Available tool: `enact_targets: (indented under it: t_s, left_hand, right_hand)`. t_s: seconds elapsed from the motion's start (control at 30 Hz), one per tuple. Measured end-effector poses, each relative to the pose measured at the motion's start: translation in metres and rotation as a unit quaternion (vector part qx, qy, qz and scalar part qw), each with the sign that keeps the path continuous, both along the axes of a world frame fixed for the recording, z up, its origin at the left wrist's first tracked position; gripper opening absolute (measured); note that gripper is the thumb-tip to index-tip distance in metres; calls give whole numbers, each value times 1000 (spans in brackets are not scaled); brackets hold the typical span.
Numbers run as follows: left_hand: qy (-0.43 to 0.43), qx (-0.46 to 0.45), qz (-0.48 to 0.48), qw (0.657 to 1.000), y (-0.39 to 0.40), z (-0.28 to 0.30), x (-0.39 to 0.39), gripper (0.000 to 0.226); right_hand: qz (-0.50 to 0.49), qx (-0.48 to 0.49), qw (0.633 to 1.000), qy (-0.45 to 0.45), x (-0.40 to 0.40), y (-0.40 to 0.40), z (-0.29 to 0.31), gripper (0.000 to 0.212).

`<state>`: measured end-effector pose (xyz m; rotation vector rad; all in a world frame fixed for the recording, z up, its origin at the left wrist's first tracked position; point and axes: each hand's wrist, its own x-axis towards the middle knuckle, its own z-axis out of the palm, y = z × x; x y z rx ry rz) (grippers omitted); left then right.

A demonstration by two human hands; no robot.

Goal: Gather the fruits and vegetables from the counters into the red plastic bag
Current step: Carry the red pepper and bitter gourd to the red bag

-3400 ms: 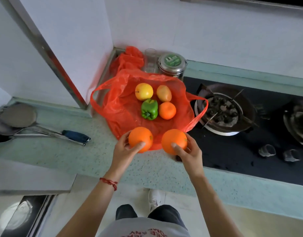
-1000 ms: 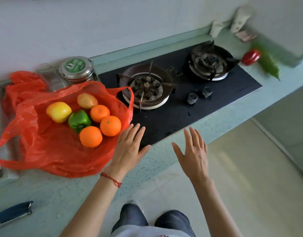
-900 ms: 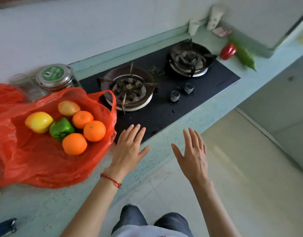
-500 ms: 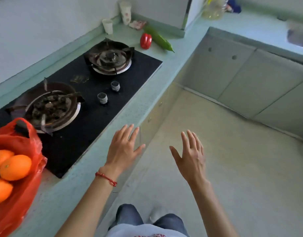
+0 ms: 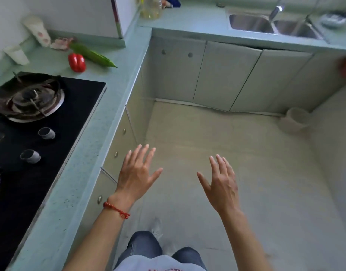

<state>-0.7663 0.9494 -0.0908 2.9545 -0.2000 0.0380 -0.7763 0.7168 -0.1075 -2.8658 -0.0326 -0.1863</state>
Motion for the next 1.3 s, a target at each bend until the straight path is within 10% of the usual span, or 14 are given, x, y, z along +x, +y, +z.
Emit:
enact_targets:
  t_s: [1.3]
  left_hand:
    - [-5,-29,7,1000,-84,12,468,67]
  right_hand:
    - [12,-24,998,-58,471,-90,28,61]
